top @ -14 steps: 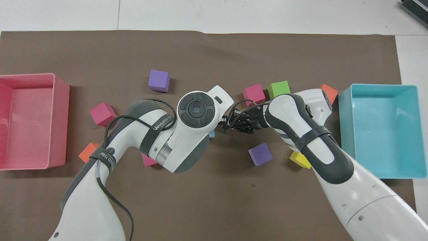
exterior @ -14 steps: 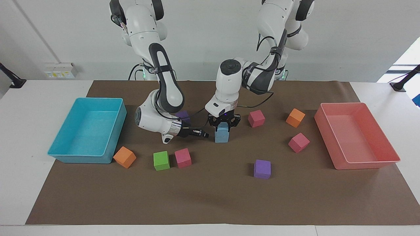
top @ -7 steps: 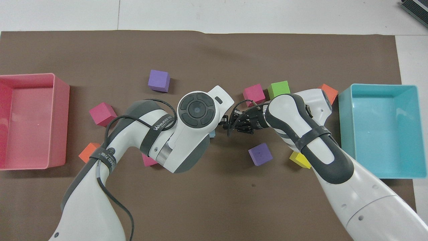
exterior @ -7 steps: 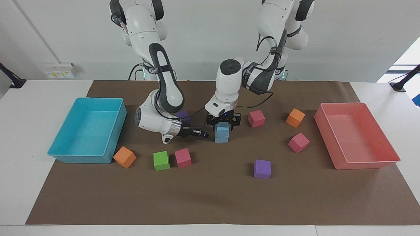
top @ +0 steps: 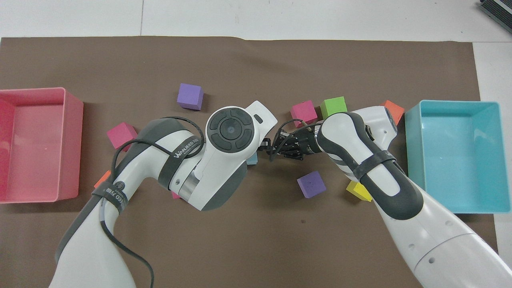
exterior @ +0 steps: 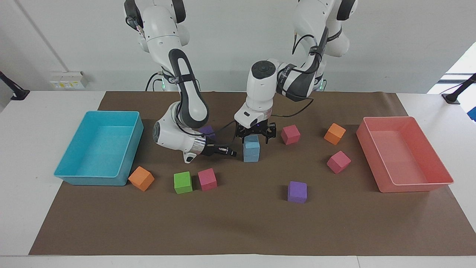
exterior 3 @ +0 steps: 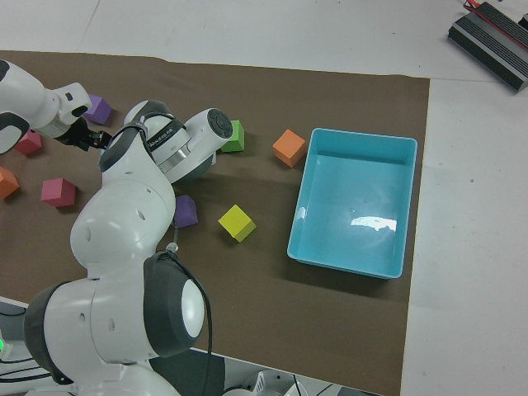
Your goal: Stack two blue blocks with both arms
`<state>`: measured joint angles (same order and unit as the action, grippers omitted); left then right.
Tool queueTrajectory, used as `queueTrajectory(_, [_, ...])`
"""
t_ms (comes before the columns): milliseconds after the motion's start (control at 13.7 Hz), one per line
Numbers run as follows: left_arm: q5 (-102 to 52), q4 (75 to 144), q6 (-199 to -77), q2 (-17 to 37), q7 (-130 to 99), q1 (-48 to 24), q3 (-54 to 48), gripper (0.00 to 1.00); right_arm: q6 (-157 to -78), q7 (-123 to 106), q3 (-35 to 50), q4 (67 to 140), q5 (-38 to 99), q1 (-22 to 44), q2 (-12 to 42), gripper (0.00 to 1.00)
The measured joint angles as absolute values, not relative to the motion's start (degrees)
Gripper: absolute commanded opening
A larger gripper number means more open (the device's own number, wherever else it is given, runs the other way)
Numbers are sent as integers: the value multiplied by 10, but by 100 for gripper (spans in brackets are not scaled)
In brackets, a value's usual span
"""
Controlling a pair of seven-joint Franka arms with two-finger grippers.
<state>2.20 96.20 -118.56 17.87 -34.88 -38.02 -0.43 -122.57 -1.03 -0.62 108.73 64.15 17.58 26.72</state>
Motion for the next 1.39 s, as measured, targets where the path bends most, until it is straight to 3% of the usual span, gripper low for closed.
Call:
queueTrajectory(439, [22, 964, -1063, 68, -247, -300, 6, 100, -1226, -13, -9, 1078, 607, 173, 253, 0])
queueTrajectory(512, [22, 964, -1040, 48, -214, -277, 7, 100, -1226, -12, -9, 1076, 580, 171, 245, 7])
queueTrajectory(732, [22, 964, -1006, 6, -134, -213, 11, 100, -1225, -10, -10, 1074, 485, 159, 217, 49])
queueTrajectory(805, [22, 964, -1000, -2, -111, -197, 13, 100, -1225, -8, -11, 1073, 454, 156, 208, 71])
queueTrajectory(878, [22, 963, -990, -10, -88, -181, 16, 100, -1225, -2, -11, 1072, 423, 152, 199, 100])
queueTrajectory(1390, [12, 921, -912, -40, 10, -94, 21, 100, -1223, 56, -13, 1055, 175, 141, 142, 100])
